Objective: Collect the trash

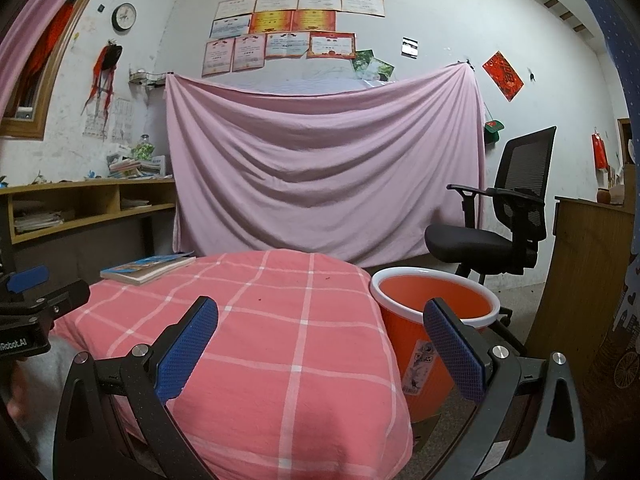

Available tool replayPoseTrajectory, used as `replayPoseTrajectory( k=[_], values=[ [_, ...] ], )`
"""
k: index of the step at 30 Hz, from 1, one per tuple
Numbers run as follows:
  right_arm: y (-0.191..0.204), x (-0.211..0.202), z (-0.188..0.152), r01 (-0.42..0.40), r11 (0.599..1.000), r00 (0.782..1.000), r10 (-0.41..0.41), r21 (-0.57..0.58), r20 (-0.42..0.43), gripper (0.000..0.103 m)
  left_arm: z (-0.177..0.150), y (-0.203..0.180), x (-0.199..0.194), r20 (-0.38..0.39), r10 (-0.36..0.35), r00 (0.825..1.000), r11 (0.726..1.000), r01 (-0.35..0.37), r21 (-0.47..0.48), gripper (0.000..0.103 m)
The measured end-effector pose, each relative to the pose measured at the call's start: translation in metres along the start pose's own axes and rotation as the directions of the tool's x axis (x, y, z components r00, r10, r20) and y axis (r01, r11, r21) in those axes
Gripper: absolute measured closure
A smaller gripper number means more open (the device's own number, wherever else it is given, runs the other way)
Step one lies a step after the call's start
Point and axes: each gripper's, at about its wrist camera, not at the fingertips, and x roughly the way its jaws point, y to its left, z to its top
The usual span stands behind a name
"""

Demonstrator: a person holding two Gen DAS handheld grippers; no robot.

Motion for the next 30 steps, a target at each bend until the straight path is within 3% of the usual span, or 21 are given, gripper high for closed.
replayPoseTrajectory(
  k=[30],
  values=[
    [0.0005, 0.0000, 0.0001, 0.000, 1.000, 1.000, 0.000, 0.000, 0.001, 0.000, 0.0001, -0.0024, -0.0012, 0.004, -0.003, 1.000, 1.000, 0.003, 0.002, 0.004]
  ],
)
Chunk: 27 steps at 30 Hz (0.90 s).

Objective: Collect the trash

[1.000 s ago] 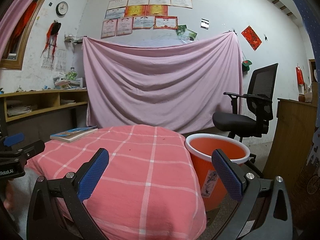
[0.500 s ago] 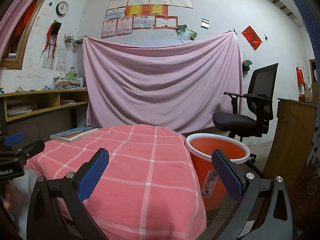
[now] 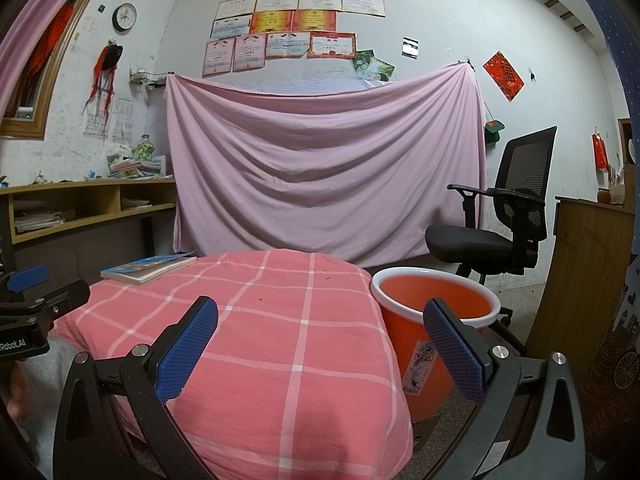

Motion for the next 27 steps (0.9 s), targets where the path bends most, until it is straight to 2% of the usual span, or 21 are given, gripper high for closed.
replayPoseTrajectory(
  k=[27],
  values=[
    [0.0010, -0.0002, -0.0001, 0.001, 1.000, 1.000, -0.001, 0.000, -0.001, 0.000, -0.0005, -0.0025, -0.0006, 0.001, 0.000, 1.000, 1.000, 0.000, 0.001, 0.004]
  ],
)
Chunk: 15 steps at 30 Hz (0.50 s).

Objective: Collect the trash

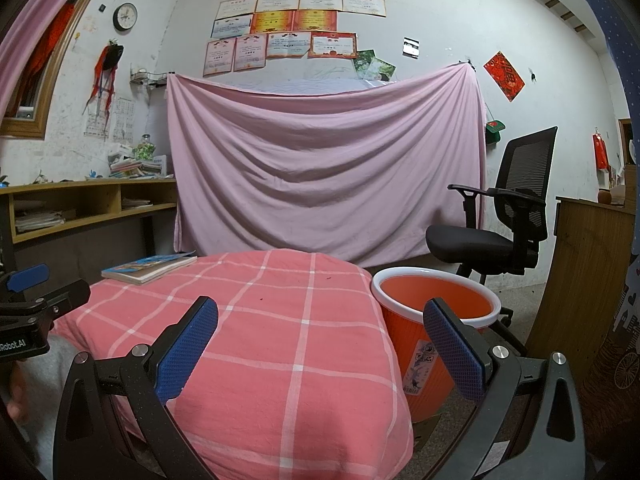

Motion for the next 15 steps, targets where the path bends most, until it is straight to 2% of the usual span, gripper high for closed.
replayPoseTrajectory(
  k=[15],
  values=[
    [0.0003, 0.0000, 0.0000, 0.000, 1.000, 1.000, 0.000, 0.000, 0.000, 0.000, -0.0009, -0.0014, -0.0005, 0.000, 0.001, 1.000, 1.000, -0.001, 0.000, 0.004]
  ],
)
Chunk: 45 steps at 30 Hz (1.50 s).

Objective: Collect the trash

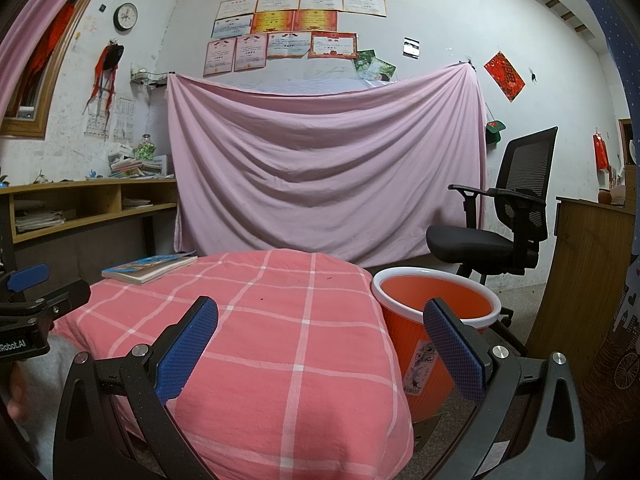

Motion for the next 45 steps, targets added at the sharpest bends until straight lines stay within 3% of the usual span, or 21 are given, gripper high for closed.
replayPoseTrajectory(
  k=[45],
  values=[
    [0.0004, -0.0001, 0.0002, 0.000, 1.000, 1.000, 0.000, 0.001, -0.001, 0.000, 0.0034, 0.0036, 0.0012, 0.011, 0.002, 1.000, 1.000, -0.003, 0.008, 0.004]
  ],
)
